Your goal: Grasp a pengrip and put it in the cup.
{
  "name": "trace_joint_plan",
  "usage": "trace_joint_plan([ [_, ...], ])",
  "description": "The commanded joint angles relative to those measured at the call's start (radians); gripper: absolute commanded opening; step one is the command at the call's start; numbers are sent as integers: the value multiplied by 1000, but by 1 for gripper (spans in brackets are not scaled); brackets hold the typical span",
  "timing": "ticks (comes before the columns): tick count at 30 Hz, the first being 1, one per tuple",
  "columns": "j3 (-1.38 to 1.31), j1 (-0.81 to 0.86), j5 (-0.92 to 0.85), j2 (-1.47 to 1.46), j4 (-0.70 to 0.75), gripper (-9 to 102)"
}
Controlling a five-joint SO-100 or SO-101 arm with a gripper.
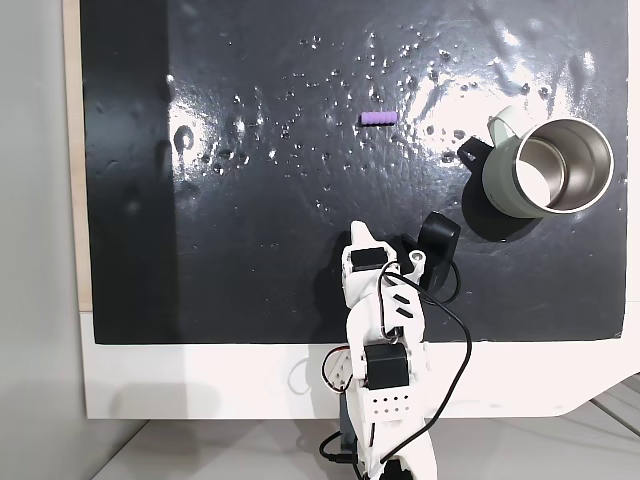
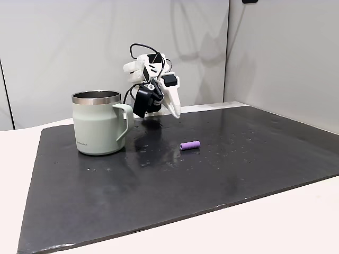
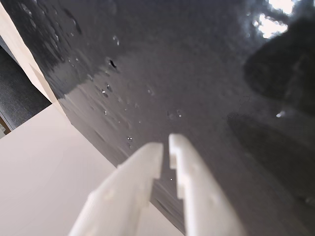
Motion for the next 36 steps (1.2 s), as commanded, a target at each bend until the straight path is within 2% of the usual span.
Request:
trace_joint_plan([
  [1, 9, 15, 25, 21, -72, 0],
  [16, 11, 18, 6, 23, -104, 0],
  [24, -132, -25, -32, 12, -77, 0],
  [36, -657, -49, 31, -525, -43, 0],
])
